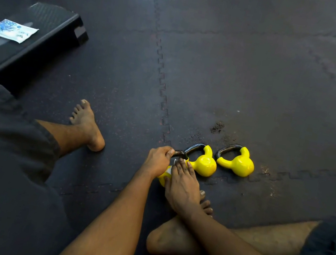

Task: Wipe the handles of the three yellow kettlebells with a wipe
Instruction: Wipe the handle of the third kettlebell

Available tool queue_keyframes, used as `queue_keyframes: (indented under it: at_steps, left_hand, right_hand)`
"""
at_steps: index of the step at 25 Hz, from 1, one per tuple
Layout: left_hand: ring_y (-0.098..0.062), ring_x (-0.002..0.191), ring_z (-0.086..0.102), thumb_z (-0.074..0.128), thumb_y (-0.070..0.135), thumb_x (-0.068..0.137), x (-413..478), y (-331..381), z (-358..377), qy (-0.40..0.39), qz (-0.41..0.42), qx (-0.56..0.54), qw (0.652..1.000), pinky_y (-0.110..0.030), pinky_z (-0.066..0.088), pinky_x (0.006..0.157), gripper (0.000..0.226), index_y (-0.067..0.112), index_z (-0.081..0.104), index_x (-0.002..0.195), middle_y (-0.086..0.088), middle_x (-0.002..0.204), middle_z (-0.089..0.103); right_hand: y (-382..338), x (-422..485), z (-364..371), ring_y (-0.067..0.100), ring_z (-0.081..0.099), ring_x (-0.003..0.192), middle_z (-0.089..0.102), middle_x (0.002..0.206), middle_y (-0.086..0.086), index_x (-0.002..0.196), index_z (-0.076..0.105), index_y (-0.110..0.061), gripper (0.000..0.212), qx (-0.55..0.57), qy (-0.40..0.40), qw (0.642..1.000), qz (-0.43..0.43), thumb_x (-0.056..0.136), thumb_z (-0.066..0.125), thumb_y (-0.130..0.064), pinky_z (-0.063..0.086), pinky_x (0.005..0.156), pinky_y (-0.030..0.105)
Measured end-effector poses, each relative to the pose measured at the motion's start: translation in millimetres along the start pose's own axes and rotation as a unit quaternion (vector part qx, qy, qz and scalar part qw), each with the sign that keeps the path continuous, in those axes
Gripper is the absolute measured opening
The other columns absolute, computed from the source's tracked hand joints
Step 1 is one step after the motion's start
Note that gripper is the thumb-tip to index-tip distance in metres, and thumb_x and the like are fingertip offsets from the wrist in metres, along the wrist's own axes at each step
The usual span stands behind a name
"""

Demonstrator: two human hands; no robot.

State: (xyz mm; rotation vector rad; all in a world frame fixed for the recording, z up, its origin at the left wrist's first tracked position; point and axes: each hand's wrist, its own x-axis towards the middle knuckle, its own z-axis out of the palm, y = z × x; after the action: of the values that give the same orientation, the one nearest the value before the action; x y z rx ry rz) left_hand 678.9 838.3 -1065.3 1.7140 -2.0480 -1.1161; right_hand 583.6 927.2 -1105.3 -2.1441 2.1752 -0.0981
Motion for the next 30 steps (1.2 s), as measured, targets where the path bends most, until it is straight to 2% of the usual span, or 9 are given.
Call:
queue_keyframes:
  at_steps: [4,7,15,18,20,22,24,27,30]
  left_hand:
    - [-0.032,0.099,0.058,0.039,0.027,0.102,2.6,-6.0,-0.7,0.026,-0.011,0.006,1.0,-0.032,0.039,0.077,0.033,0.01,0.066,0.108,-0.015,0.104,0.067]
    - [-0.032,0.098,0.058,0.038,0.027,0.102,2.5,-18.4,-4.9,0.038,-0.026,-0.001,0.999,-0.033,0.039,0.077,0.032,0.01,0.065,0.105,-0.016,0.104,0.067]
    - [-0.032,0.102,0.057,0.038,0.028,0.102,2.8,-20.5,-6.0,0.032,-0.039,-0.012,0.999,-0.032,0.039,0.079,0.033,0.011,0.065,0.11,-0.015,0.107,0.066]
    - [-0.033,0.098,0.059,0.04,0.028,0.102,0.3,-21.5,-6.4,0.025,-0.031,-0.026,0.999,-0.032,0.041,0.078,0.031,0.011,0.065,0.107,-0.016,0.102,0.068]
    - [-0.031,0.096,0.061,0.041,0.029,0.101,-2.3,-20.3,-7.7,0.013,-0.026,-0.038,0.999,-0.03,0.041,0.077,0.03,0.013,0.066,0.109,-0.016,0.099,0.068]
    - [-0.027,0.097,0.061,0.043,0.029,0.101,-5.2,-17.9,-8.6,-0.003,-0.021,-0.049,0.999,-0.028,0.042,0.079,0.031,0.015,0.065,0.116,-0.013,0.102,0.068]
    - [-0.022,0.092,0.059,0.044,0.029,0.101,-7.7,-15.8,-10.4,-0.025,-0.006,-0.042,0.999,-0.027,0.04,0.077,0.03,0.017,0.065,0.12,-0.01,0.1,0.067]
    - [-0.015,0.082,0.053,0.046,0.03,0.1,-9.1,-12.6,-12.1,-0.057,0.021,-0.027,0.998,-0.026,0.039,0.073,0.028,0.02,0.065,0.118,-0.004,0.089,0.063]
    - [-0.014,0.076,0.051,0.047,0.028,0.1,-9.7,-10.9,-10.4,-0.047,0.03,-0.031,0.998,-0.025,0.036,0.067,0.025,0.016,0.067,0.108,0.001,0.08,0.058]
  right_hand:
    - [-5.0,-9.8,-0.4,0.019,0.008,0.15,0.016,0.161,0.009,0.153,0.015,-0.005,0.073,0.123,-0.023,0.992,0.028,0.093,0.041,-0.037,-0.005,0.119,0.029]
    - [-7.0,-10.8,2.1,0.015,-0.004,0.15,0.001,0.163,0.004,0.154,0.002,-0.009,0.083,0.196,-0.052,0.979,0.027,0.091,0.044,-0.044,-0.002,0.122,0.033]
    - [-5.8,-6.1,5.8,0.018,-0.009,0.149,-0.013,0.161,0.003,0.153,-0.008,-0.009,0.091,0.359,-0.094,0.924,0.09,0.093,0.055,-0.038,0.0,0.122,0.036]
    - [0.2,3.0,1.4,0.018,0.019,0.146,0.016,0.159,0.003,0.155,0.003,-0.015,0.084,0.457,-0.112,0.867,0.165,0.094,0.058,-0.032,0.018,0.116,0.029]
    - [9.0,12.7,1.8,0.015,0.04,0.13,0.045,0.137,-0.001,0.151,0.027,-0.016,0.071,0.549,-0.106,0.799,0.223,0.091,0.063,-0.027,0.03,0.105,0.027]
    - [18.9,22.9,4.3,0.02,0.055,0.114,0.062,0.117,0.001,0.127,0.056,-0.014,0.048,0.628,-0.068,0.731,0.258,0.082,0.069,-0.022,0.04,0.097,0.033]
    - [26.3,31.3,3.9,0.018,0.059,0.09,0.066,0.091,0.003,0.101,0.063,-0.012,0.028,0.686,-0.049,0.679,0.257,0.074,0.067,-0.016,0.044,0.084,0.036]
    - [30.4,36.1,-8.4,0.012,0.056,0.077,0.063,0.08,0.004,0.093,0.059,-0.008,0.02,0.706,-0.041,0.67,0.225,0.073,0.063,-0.005,0.045,0.074,0.024]
    - [28.6,34.3,-8.0,0.014,0.06,0.086,0.065,0.088,0.004,0.094,0.055,-0.01,0.025,0.678,-0.029,0.701,0.219,0.075,0.061,0.006,0.047,0.077,0.023]
